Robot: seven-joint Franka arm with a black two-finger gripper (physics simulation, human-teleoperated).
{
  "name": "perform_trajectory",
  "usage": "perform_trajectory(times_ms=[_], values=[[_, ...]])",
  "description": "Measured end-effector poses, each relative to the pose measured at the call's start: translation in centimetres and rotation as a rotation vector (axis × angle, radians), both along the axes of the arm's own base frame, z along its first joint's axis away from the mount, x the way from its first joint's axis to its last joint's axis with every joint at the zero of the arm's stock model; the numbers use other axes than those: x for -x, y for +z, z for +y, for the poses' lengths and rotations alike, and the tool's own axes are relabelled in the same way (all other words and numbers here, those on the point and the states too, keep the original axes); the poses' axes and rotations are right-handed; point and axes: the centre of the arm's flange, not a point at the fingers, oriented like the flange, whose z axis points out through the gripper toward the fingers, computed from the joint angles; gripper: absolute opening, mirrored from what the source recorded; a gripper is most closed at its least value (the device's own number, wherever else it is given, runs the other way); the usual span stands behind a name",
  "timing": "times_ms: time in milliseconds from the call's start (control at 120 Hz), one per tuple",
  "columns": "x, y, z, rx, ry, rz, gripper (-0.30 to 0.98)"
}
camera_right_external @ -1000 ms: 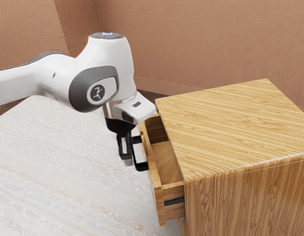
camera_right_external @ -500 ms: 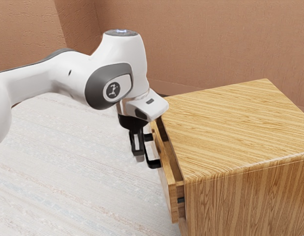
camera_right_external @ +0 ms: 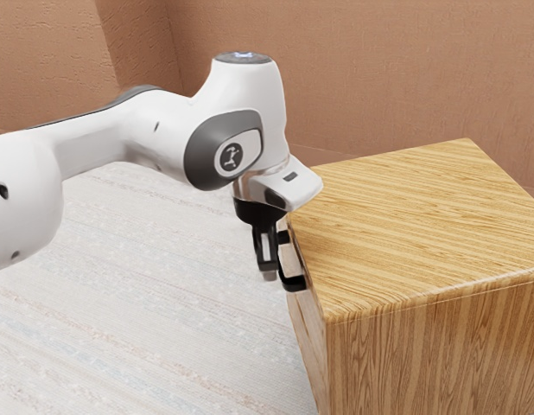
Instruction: Push the drawer handle with one arm to close the drawer
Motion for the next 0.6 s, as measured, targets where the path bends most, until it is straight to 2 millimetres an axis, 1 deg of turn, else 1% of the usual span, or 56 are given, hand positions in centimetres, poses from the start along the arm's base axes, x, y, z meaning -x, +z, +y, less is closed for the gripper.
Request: perform_trajectory(times_ms=[108,175,200,233,308,375,408,433,442,475,508,533,550,600], values=[[-0.1,-0.1,0.0,-0.004,-0.002,-0.003,-0.17],[0.0,-0.2,0.0,0.0,-0.004,0.0,-0.14],[0.3,-0.1,0.0,0.004,-0.005,0.001,-0.1],[0.7,0.1,0.2,0.011,-0.004,0.006,-0.1],[1.5,1.3,1.3,0.03,0.007,0.008,-0.1],[2.4,3.4,2.3,0.049,0.013,-0.003,-0.1],[3.2,5.3,3.0,0.057,0.01,-0.017,-0.1],[3.9,7.1,3.4,0.059,-0.003,-0.034,-0.1],[4.2,7.9,3.5,0.059,-0.011,-0.041,-0.1],[4.8,12.2,3.7,0.073,-0.069,-0.078,-0.03],[4.5,16.1,4.8,0.1,-0.112,-0.1,0.05],[3.9,19.4,6.2,0.13,-0.134,-0.118,0.1],[3.5,21.0,7.1,0.14,-0.142,-0.123,0.14],[2.8,24.9,9.3,0.138,-0.161,-0.134,0.25]])
